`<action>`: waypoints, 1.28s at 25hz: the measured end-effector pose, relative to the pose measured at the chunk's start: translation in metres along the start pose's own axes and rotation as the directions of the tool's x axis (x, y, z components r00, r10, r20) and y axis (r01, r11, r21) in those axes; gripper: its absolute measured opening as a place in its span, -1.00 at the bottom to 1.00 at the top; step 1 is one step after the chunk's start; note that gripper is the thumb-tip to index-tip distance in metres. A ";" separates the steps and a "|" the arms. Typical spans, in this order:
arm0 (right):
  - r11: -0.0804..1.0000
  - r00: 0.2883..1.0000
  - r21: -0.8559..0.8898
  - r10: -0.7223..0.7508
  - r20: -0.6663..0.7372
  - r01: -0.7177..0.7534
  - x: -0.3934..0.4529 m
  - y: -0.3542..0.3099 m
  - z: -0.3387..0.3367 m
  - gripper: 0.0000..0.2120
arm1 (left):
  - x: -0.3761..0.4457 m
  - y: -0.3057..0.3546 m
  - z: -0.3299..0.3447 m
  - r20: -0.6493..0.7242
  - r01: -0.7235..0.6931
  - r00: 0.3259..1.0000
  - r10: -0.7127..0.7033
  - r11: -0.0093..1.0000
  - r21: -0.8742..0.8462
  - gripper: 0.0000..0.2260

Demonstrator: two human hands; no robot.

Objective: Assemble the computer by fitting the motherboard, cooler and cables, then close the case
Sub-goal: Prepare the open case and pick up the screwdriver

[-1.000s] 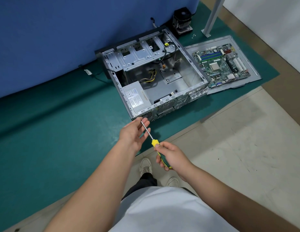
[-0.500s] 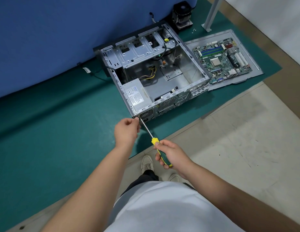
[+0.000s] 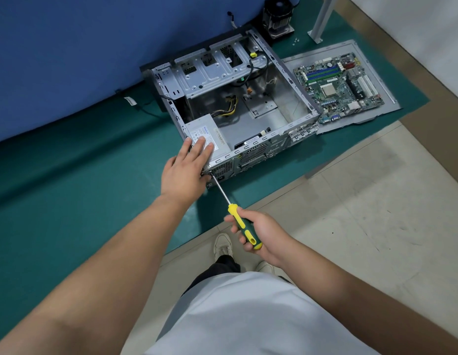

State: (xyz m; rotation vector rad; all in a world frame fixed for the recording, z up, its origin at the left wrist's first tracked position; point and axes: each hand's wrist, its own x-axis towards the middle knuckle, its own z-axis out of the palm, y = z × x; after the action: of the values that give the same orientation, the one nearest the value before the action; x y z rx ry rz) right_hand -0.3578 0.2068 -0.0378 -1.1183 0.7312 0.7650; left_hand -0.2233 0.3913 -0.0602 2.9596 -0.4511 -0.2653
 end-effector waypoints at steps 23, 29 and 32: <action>0.998 0.996 -0.026 -0.055 -0.075 0.053 0.005 0.002 0.004 -0.67 | 0.000 0.008 -0.002 0.053 0.034 0.998 -0.032 0.999 -0.034 -0.29; 0.998 1.000 0.059 0.005 -0.019 -0.004 0.007 0.005 -0.001 -0.64 | -0.007 0.007 -0.017 0.007 0.009 1.000 -0.006 0.902 -0.431 -0.38; 0.984 0.996 0.162 0.066 0.058 -0.075 0.007 0.005 0.001 -0.59 | -0.039 0.034 -0.010 -0.196 0.149 0.865 -0.462 0.608 -0.780 -0.66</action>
State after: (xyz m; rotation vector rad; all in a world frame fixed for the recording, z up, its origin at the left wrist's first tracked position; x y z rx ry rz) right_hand -0.3575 0.2100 -0.0458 -0.9246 0.7781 0.7769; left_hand -0.2677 0.3725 -0.0393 2.1437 0.2184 0.0967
